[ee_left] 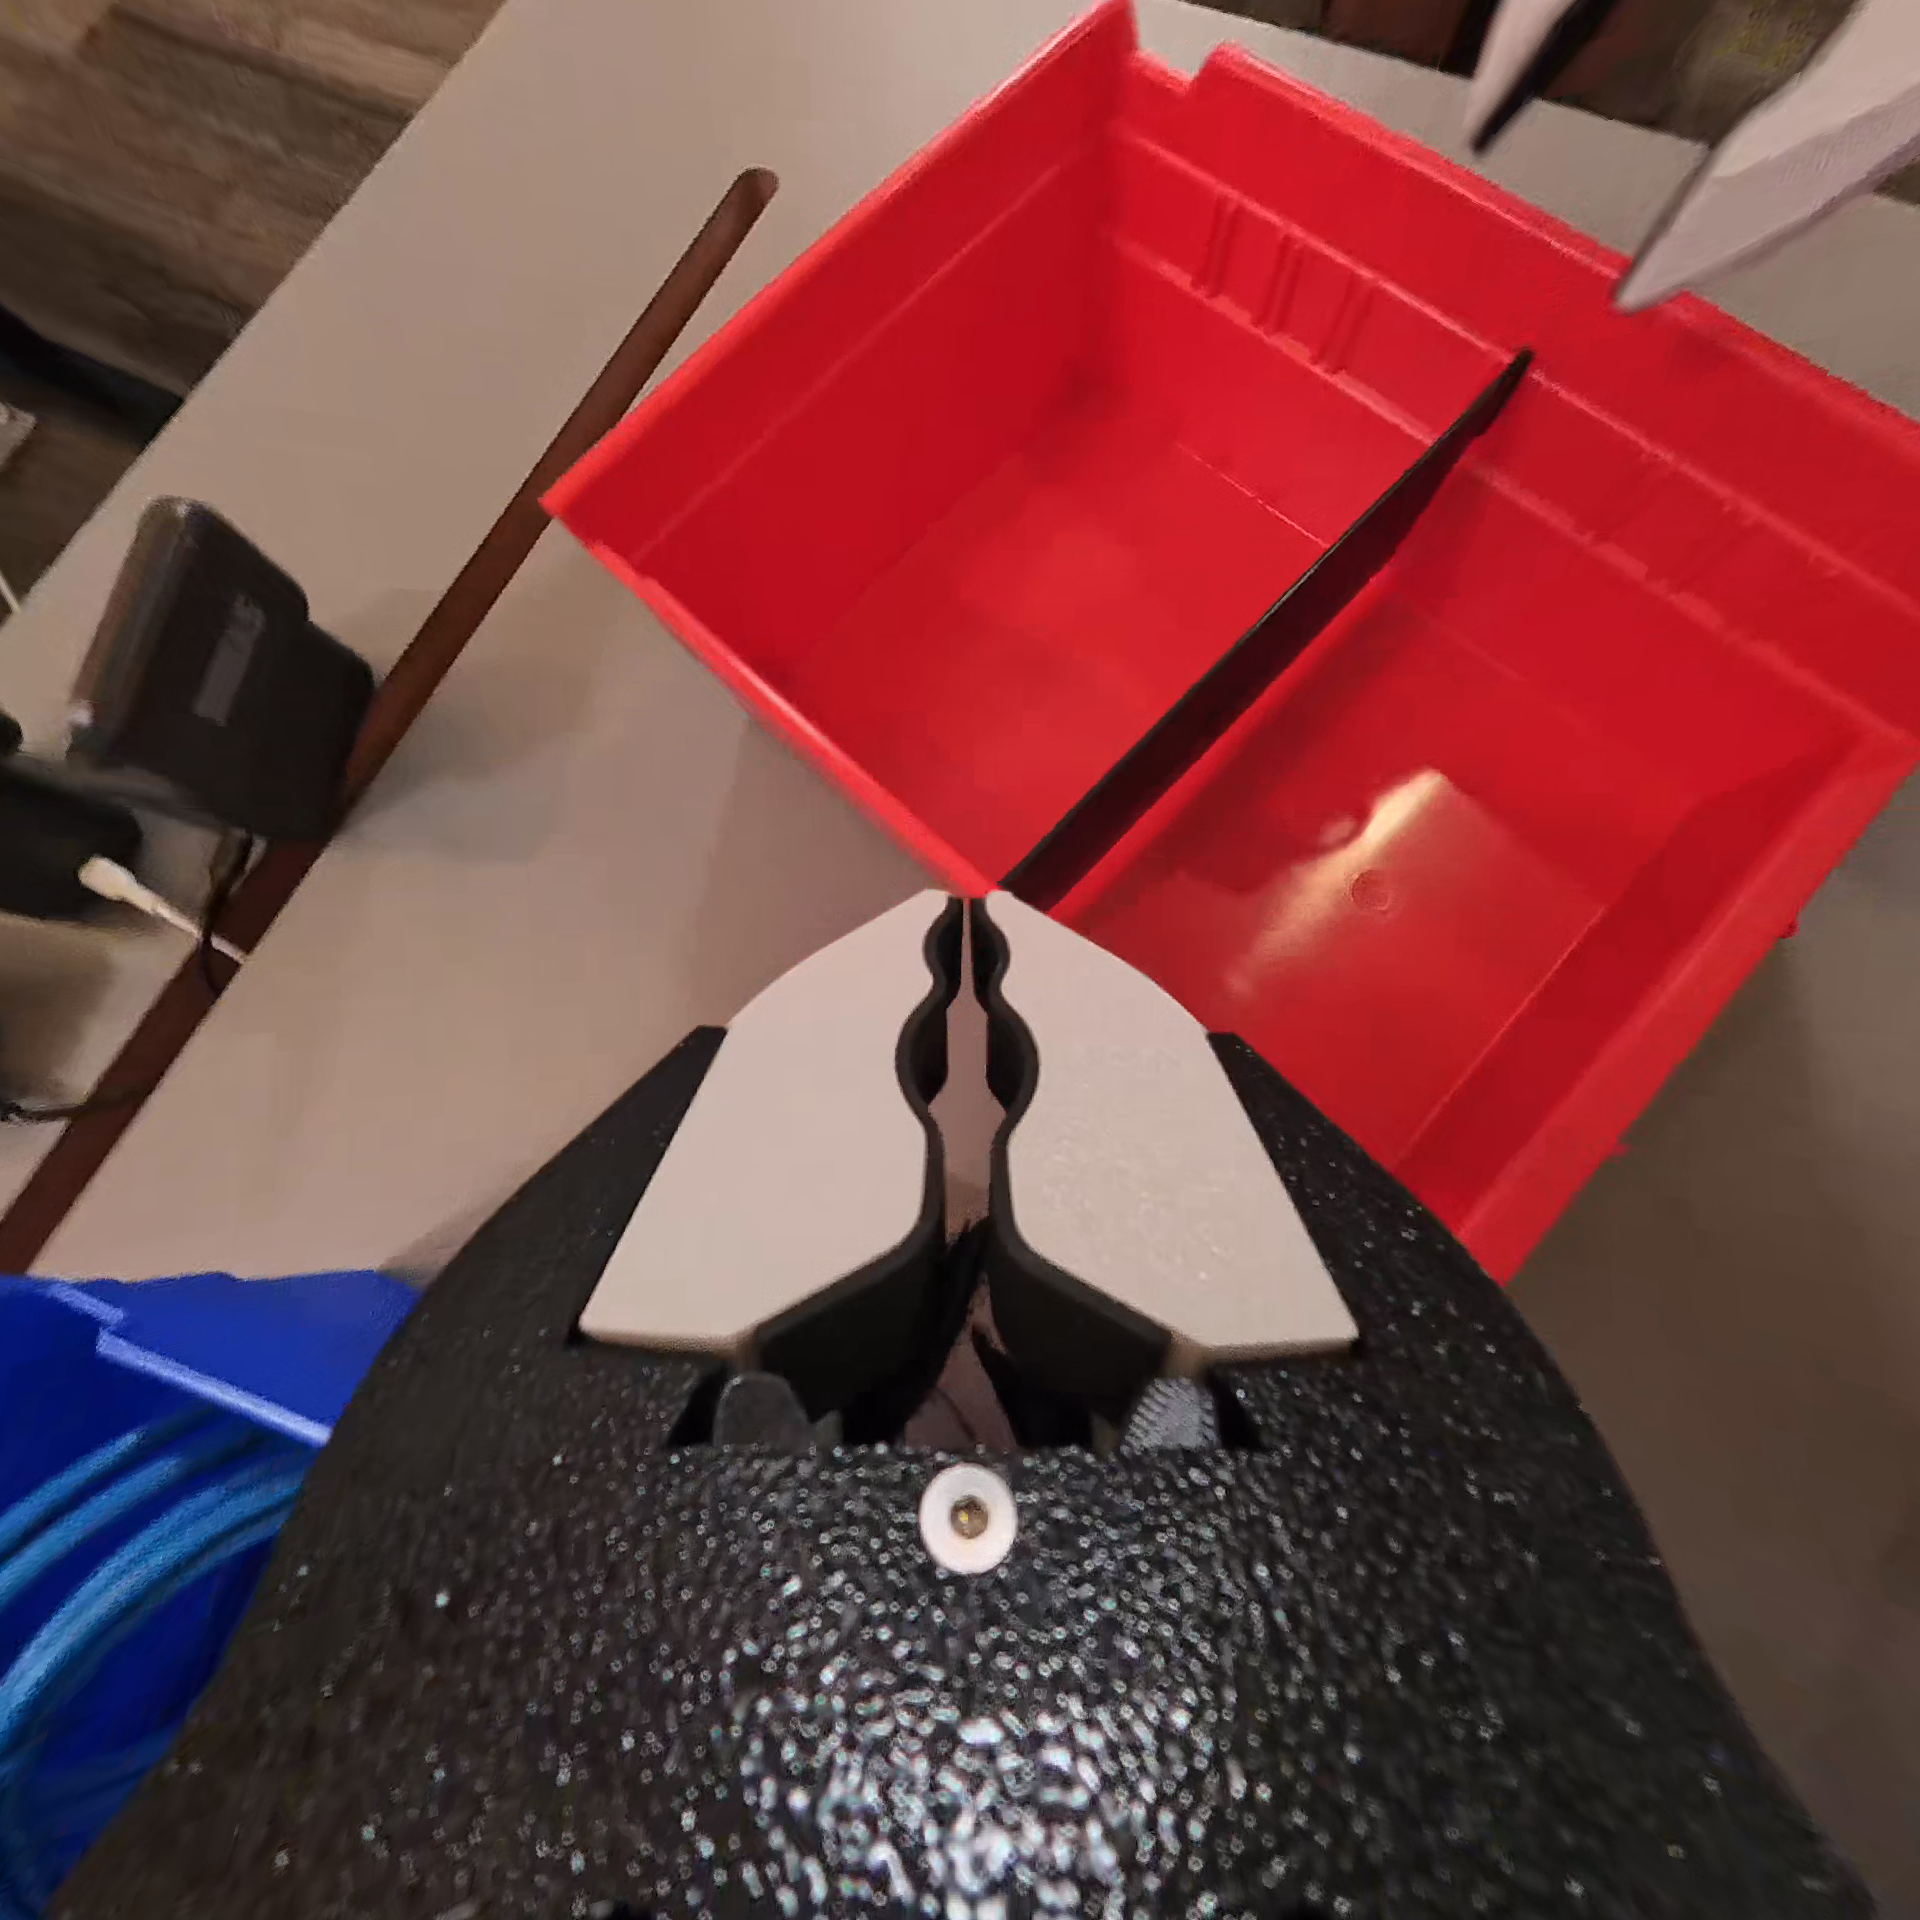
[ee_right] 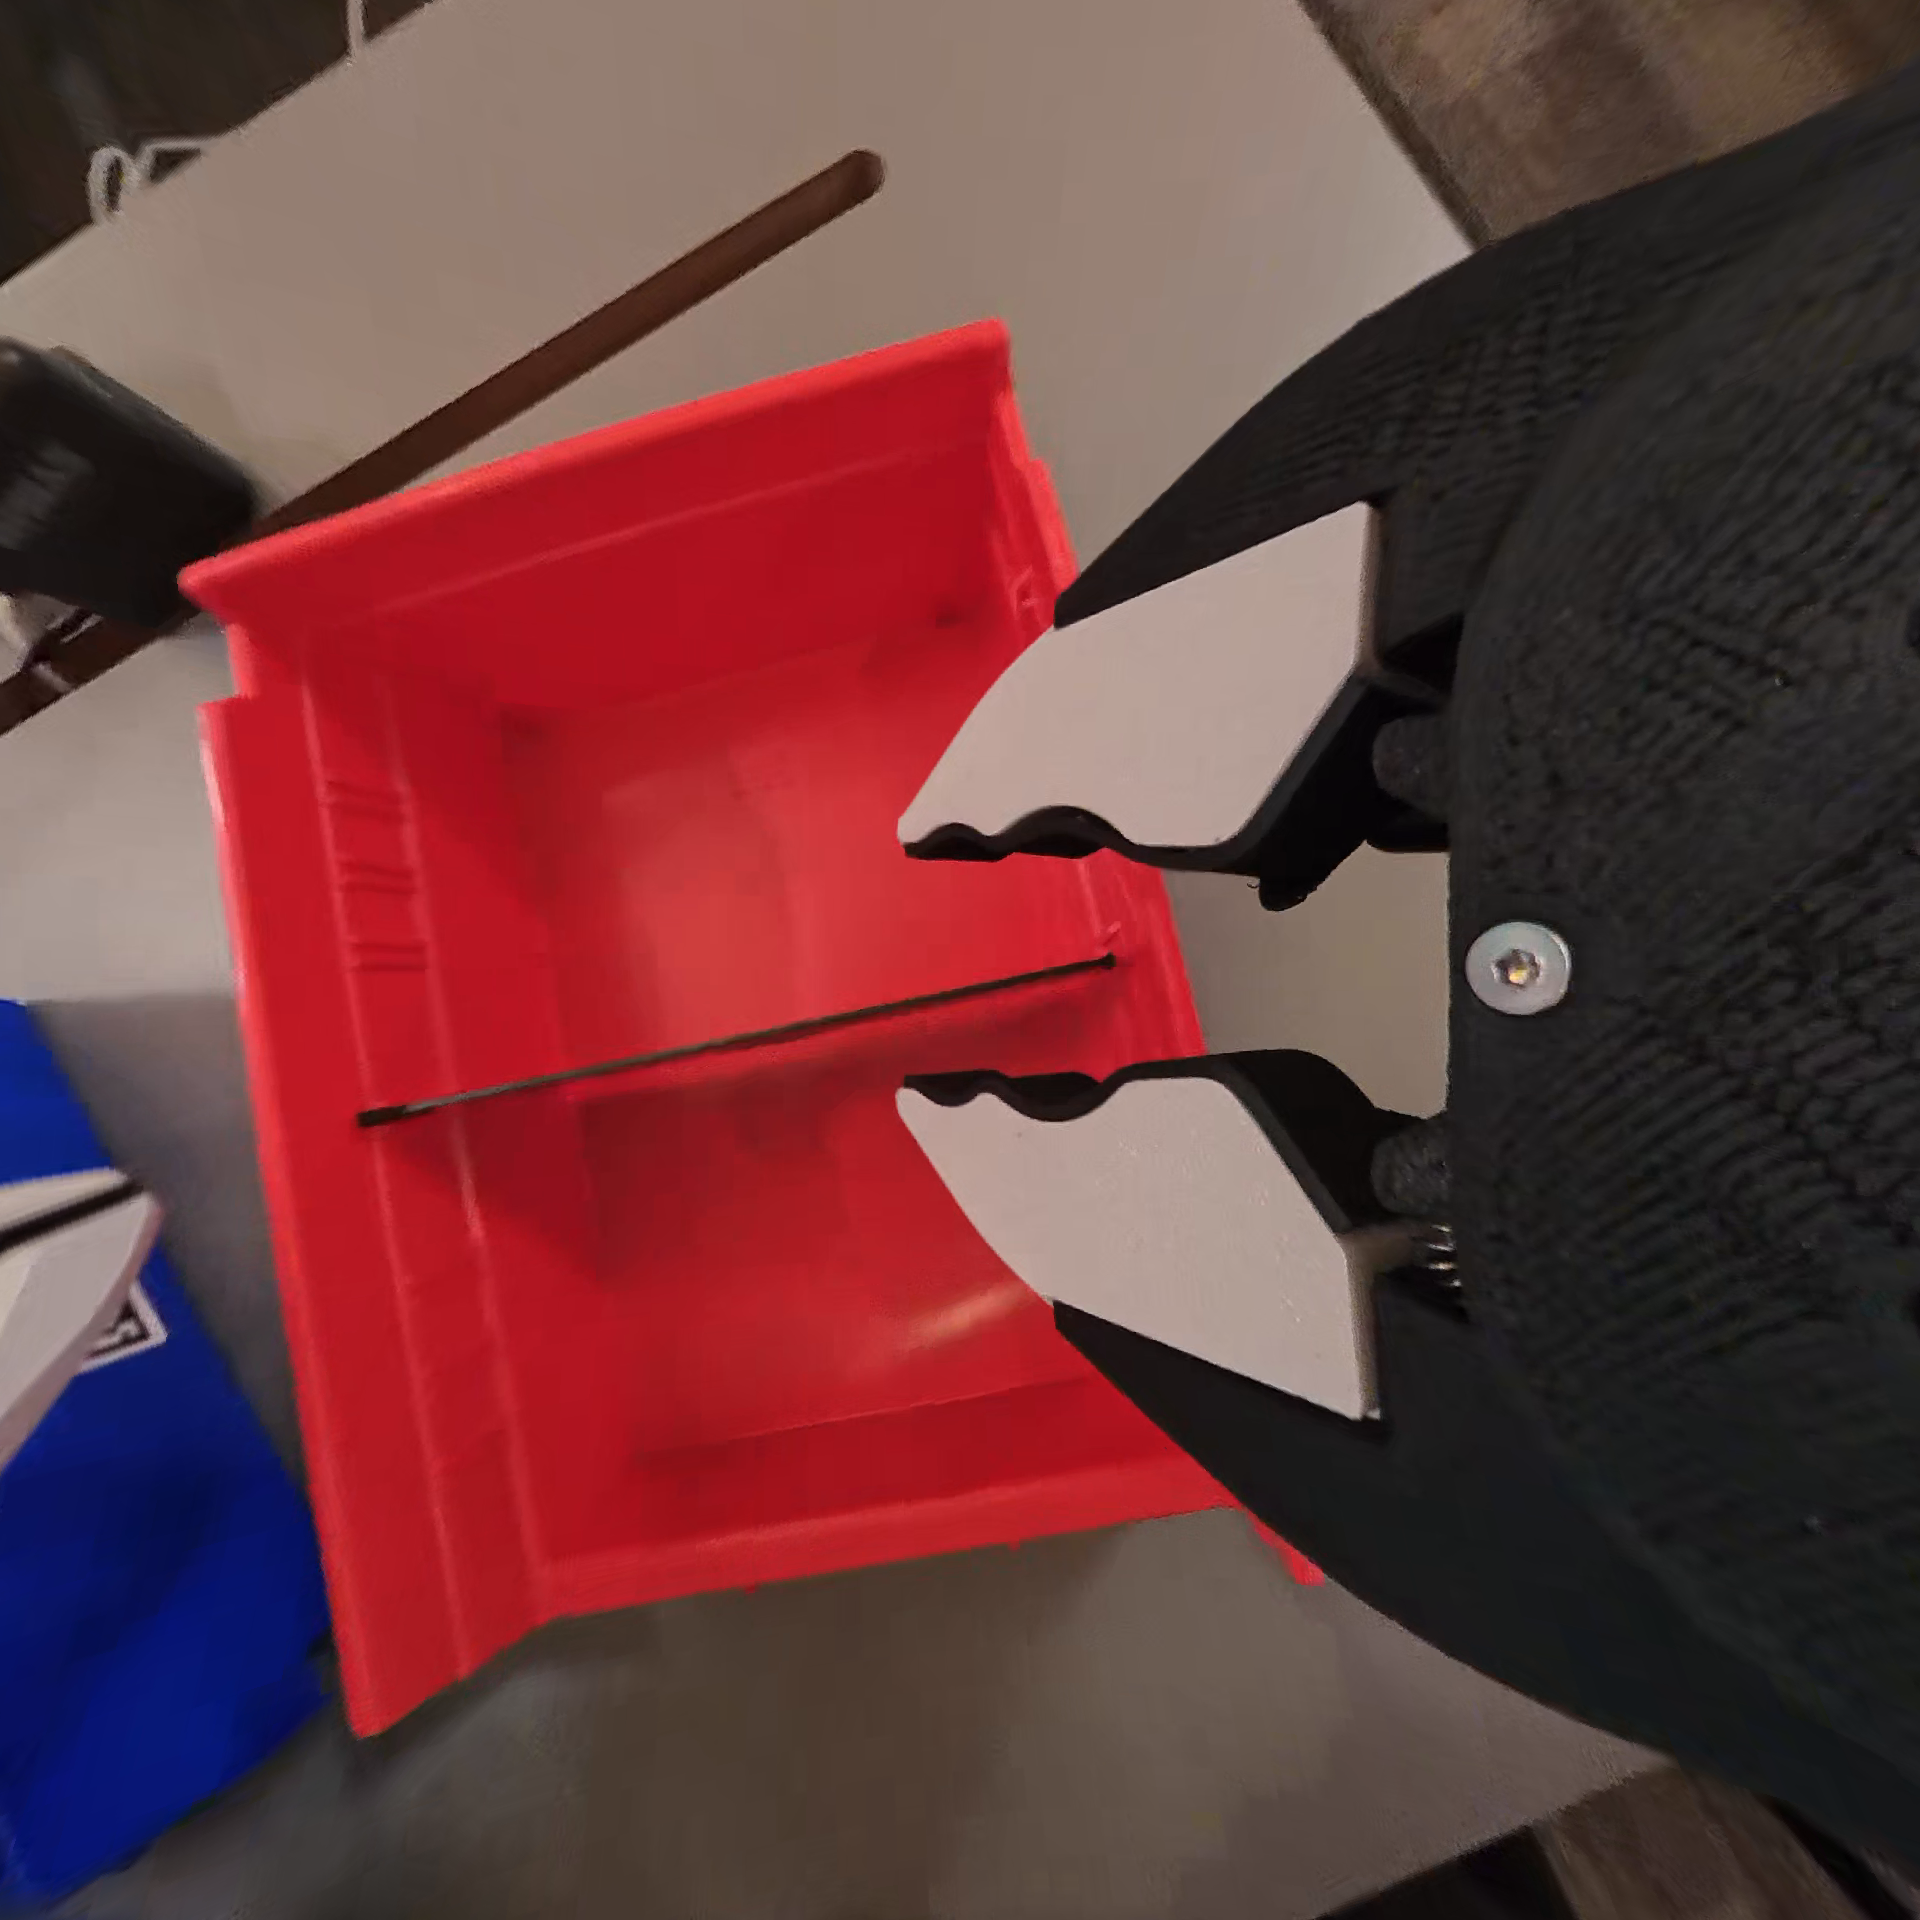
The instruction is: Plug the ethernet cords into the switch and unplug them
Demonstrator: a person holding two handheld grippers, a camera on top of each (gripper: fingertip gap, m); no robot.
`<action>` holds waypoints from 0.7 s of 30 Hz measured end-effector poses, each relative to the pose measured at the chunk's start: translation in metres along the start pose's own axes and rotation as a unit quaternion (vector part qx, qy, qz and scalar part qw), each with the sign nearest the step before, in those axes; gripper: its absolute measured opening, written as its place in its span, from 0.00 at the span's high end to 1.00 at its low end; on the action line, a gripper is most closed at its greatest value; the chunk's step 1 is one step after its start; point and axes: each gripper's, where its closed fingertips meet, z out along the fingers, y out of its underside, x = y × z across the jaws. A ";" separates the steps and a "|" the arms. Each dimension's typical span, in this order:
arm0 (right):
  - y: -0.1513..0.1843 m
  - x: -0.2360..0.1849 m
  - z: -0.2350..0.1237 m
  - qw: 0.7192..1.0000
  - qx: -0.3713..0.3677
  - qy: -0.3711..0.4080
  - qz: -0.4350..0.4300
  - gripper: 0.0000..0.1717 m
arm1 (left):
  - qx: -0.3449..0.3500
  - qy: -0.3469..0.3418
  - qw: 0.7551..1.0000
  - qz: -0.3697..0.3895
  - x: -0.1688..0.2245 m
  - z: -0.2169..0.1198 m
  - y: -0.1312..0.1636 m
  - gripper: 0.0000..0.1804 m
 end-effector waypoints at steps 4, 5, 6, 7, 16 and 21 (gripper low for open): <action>-0.025 -0.022 0.039 0.995 0.002 0.023 -0.095 0.82 | 0.016 0.032 0.998 -0.061 0.004 0.005 0.006 1.00; -0.033 -0.026 0.050 0.993 0.000 0.026 -0.117 0.83 | 0.013 0.033 0.997 -0.068 0.005 0.007 0.009 1.00; -0.040 -0.030 0.062 0.991 -0.004 0.023 -0.134 0.83 | 0.012 0.031 0.997 -0.073 0.005 0.009 0.011 1.00; -0.046 -0.033 0.073 0.989 -0.009 0.020 -0.145 0.83 | 0.011 0.032 0.997 -0.076 0.005 0.012 0.013 1.00; -0.071 -0.035 0.126 0.983 -0.046 -0.006 -0.176 0.99 | 0.013 0.034 0.996 -0.086 0.006 0.016 0.015 1.00; -0.070 -0.036 0.127 0.987 -0.057 -0.039 -0.147 1.00 | 0.007 0.025 0.997 -0.074 0.004 0.017 0.017 1.00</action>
